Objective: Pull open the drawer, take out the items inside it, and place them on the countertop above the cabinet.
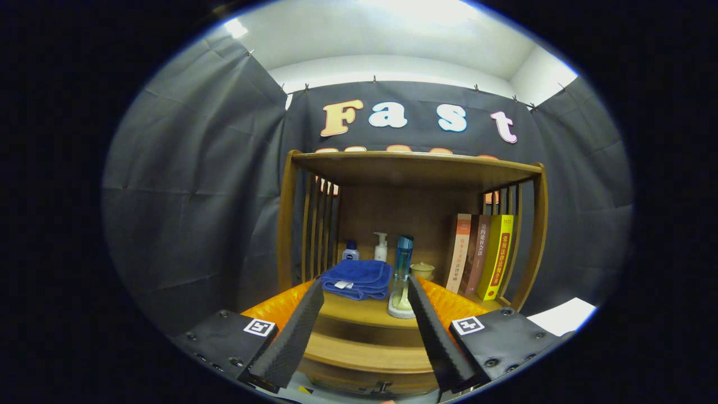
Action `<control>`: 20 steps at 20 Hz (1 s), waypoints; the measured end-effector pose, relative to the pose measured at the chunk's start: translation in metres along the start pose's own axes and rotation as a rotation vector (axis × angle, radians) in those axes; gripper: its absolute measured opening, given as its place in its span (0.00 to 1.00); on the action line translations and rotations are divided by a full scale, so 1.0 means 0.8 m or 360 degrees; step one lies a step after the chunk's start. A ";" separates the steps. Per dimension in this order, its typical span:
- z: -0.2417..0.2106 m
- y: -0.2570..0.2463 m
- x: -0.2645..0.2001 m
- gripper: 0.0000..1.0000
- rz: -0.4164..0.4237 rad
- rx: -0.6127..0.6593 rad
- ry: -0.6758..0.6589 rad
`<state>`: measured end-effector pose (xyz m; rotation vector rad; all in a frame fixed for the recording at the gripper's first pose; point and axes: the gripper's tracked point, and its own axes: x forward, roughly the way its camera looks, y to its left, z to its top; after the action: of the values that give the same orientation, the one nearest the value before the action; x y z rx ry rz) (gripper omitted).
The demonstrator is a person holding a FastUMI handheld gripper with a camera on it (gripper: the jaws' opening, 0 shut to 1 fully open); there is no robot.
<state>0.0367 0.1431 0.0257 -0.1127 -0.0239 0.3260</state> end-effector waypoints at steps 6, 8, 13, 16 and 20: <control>-0.053 0.012 -0.050 0.99 -0.0043 0.0077 -0.0023; -0.073 0.011 -0.063 0.99 -0.0059 0.0072 -0.0016; -0.120 0.008 -0.089 0.99 -0.0097 0.0033 0.0002; -0.145 0.011 -0.100 0.99 -0.0093 0.0022 0.0009; -0.197 0.006 -0.104 0.99 -0.0114 -0.0004 0.0064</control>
<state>-0.0373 0.1039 -0.1317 -0.1205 0.0116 0.2524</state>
